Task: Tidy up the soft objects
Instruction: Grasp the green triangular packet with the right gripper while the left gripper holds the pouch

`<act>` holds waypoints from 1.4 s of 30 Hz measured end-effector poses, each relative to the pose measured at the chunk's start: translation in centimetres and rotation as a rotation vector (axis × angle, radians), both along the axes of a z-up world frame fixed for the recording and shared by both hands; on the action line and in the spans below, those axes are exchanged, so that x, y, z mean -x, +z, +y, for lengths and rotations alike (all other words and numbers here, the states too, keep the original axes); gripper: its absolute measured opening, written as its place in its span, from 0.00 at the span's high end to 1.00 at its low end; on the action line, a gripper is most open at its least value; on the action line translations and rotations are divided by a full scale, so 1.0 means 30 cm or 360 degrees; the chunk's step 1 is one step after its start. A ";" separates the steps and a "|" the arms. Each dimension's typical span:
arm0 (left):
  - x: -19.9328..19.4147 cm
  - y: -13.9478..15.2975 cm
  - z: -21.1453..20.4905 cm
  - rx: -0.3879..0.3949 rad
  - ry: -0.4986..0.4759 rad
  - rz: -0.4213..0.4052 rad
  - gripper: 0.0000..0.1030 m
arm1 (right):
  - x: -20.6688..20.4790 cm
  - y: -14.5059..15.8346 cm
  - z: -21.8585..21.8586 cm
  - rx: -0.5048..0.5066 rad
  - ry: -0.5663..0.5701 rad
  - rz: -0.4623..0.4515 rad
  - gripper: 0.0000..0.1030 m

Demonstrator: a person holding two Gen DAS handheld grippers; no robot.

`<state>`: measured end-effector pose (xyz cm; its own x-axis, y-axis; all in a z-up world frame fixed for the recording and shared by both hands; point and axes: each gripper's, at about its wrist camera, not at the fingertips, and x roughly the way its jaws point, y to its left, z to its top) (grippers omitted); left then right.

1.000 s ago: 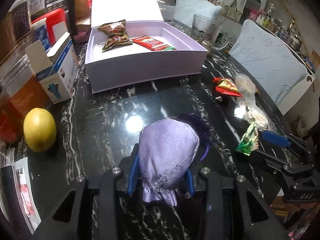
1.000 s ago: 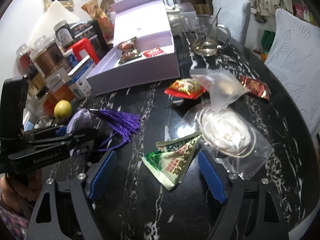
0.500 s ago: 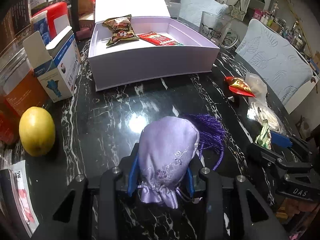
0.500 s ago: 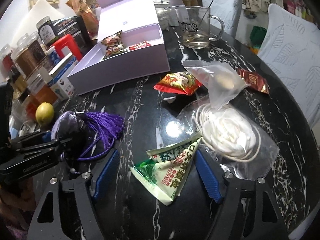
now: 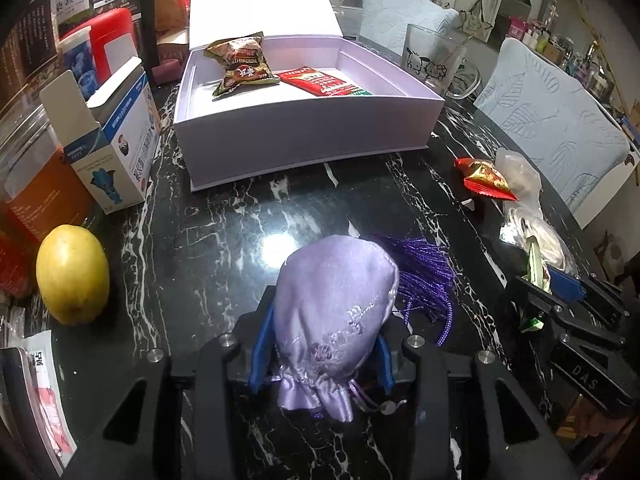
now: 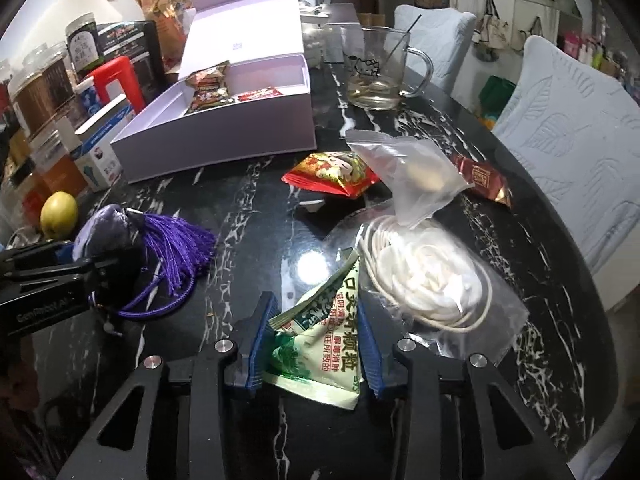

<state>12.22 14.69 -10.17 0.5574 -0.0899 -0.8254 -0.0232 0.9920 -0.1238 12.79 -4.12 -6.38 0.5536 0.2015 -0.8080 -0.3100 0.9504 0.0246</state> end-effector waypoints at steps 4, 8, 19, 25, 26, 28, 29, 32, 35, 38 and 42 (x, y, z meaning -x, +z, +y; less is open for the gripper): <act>-0.004 -0.001 0.003 0.0032 0.0005 -0.0004 0.58 | 0.003 0.001 0.000 -0.0005 0.0021 -0.0006 0.66; 0.010 -0.001 0.004 0.0043 -0.0002 -0.0016 0.59 | 0.009 0.004 -0.009 -0.0118 0.0064 0.0033 0.66; 0.082 0.039 -0.003 0.0073 0.0017 -0.0056 0.61 | 0.043 0.007 -0.019 -0.0287 0.0127 0.0110 0.66; 0.117 0.072 -0.018 0.0064 0.0010 -0.0105 0.67 | 0.072 0.024 -0.024 -0.0330 0.0167 0.0091 0.66; 0.121 0.069 -0.021 0.0064 0.0017 -0.0109 0.67 | 0.078 0.028 -0.025 -0.0338 0.0174 0.0086 0.66; 0.122 0.054 -0.027 0.0038 0.0033 -0.0095 0.67 | 0.088 0.035 -0.026 -0.0347 0.0185 0.0075 0.66; 0.119 0.045 -0.025 0.0037 0.0052 -0.0079 0.67 | 0.094 0.037 -0.027 -0.0348 0.0189 0.0073 0.66; 0.106 0.014 -0.007 0.0112 0.0099 0.0012 0.67 | 0.103 0.040 -0.029 -0.0351 0.0191 0.0073 0.66; 0.105 0.005 -0.008 0.0096 0.0091 0.0004 0.67 | 0.110 0.042 -0.032 -0.0351 0.0186 0.0070 0.66; 0.101 0.004 -0.021 0.0048 0.0056 -0.0009 0.67 | 0.107 0.039 -0.037 -0.0355 0.0175 0.0077 0.66; 0.094 0.007 0.006 0.0170 0.0098 -0.0004 0.69 | 0.095 0.035 -0.036 -0.0364 0.0173 0.0090 0.66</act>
